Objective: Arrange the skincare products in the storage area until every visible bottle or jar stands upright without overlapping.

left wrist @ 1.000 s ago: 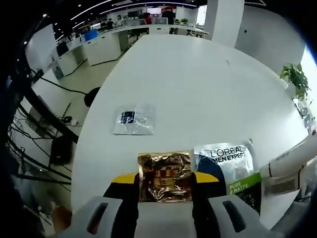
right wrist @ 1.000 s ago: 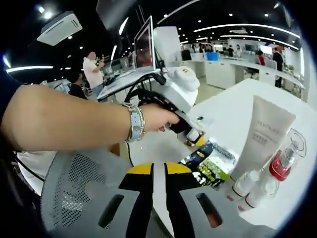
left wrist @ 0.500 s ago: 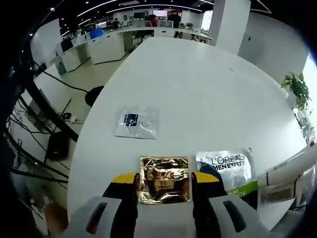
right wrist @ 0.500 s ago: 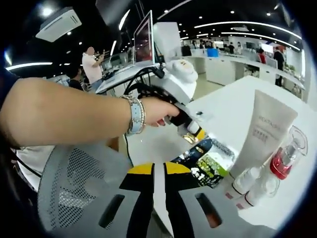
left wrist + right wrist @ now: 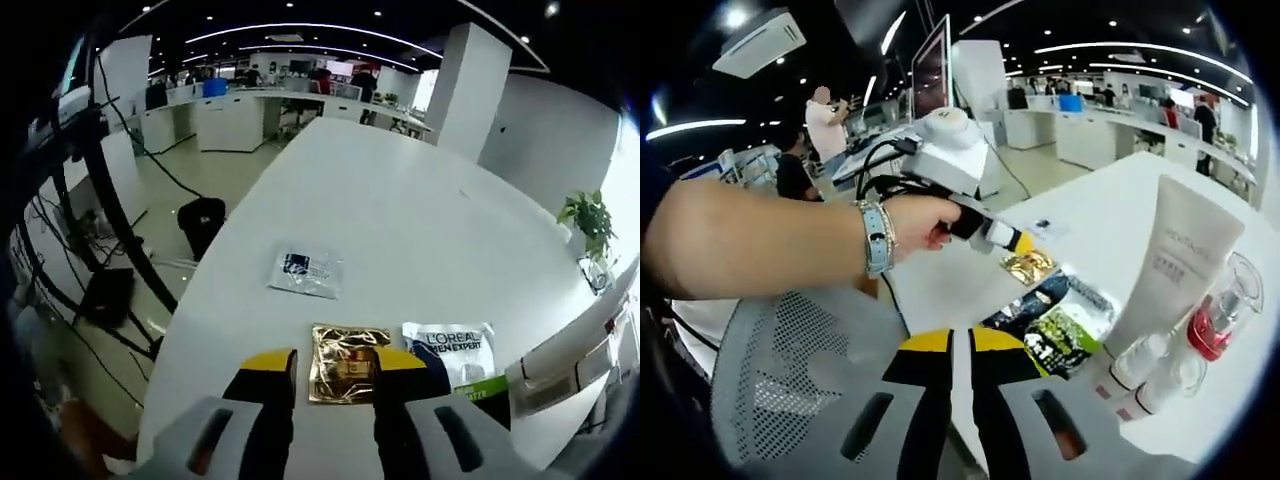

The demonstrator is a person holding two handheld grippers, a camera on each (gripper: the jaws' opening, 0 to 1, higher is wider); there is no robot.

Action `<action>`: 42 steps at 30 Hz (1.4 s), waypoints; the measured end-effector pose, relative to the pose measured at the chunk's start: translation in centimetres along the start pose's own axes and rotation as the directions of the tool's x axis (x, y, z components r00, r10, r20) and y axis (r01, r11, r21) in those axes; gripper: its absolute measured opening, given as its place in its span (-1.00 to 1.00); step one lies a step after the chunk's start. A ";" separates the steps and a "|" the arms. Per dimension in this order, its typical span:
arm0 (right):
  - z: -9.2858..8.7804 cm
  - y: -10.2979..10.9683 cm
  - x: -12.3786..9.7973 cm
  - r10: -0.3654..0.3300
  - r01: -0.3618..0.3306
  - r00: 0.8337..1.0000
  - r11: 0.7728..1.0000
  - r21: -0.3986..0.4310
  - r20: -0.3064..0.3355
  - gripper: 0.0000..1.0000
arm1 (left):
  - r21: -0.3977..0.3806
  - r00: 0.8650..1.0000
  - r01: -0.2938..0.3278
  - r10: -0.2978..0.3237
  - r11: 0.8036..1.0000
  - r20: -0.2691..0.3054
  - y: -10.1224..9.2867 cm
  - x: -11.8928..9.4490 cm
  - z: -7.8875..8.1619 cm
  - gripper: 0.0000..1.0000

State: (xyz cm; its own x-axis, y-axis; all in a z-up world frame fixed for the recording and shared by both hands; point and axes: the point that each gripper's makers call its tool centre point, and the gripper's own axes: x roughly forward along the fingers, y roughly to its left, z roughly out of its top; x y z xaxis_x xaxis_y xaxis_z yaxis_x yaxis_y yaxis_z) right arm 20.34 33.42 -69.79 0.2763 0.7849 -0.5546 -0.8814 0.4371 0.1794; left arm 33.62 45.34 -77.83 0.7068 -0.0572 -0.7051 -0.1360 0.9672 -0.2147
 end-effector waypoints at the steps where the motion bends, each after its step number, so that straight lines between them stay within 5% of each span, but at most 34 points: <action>1: -0.1 0.1 0.1 0.003 -0.003 1.000 1.000 -0.004 -0.005 -0.90 | -0.020 1.000 0.002 -0.001 1.000 0.014 0.2 0.0 0.3 -0.35; 6: -0.4 0.4 0.1 0.013 -0.013 1.000 1.000 -0.003 -0.019 -0.90 | -0.065 0.999 0.001 0.001 0.998 0.043 0.3 0.2 1.9 -0.27; 11: -0.5 0.4 0.1 0.014 -0.014 1.000 1.000 0.000 -0.022 -0.90 | 0.030 1.000 -0.012 0.012 0.999 0.000 0.2 1.7 3.4 -0.18; 16: -1.0 0.0 0.2 0.005 -0.005 0.999 1.000 -0.003 -0.038 -0.90 | 0.110 0.998 -0.008 0.015 0.994 -0.066 -0.1 4.6 4.4 0.46; 22: -1.3 -0.6 0.3 -0.004 0.005 0.999 1.000 0.009 -0.049 -0.91 | 0.200 0.986 -0.055 0.085 0.978 -0.144 0.4 6.9 4.4 0.38; 28: -1.6 -1.4 0.4 -0.012 0.014 0.998 0.999 0.037 -0.065 -0.91 | 0.168 0.977 -0.072 0.103 0.983 -0.184 1.1 8.2 4.4 0.37; 32: -1.5 -1.1 0.3 0.003 0.001 0.998 0.998 0.055 -0.061 -0.91 | 0.177 0.984 -0.071 0.097 0.982 -0.147 1.2 8.5 5.2 0.29; 36: -1.4 -1.0 0.4 0.009 -0.005 0.998 0.998 0.056 -0.061 -0.91 | 0.195 0.990 -0.040 0.065 0.980 -0.125 0.7 8.6 5.4 -0.14; 42: -1.4 -1.0 0.3 0.000 0.003 0.998 0.999 0.044 -0.058 -0.91 | 0.152 0.980 -0.086 0.111 0.985 -0.165 1.2 7.5 4.9 -0.15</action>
State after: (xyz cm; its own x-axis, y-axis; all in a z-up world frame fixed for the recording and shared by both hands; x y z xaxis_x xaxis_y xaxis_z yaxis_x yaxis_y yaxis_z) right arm 20.81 32.63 -71.24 0.2539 0.7582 -0.6005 -0.8630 0.4580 0.2134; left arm 42.15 47.32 -80.13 0.5633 0.0106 -0.8262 -0.0895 0.9948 -0.0483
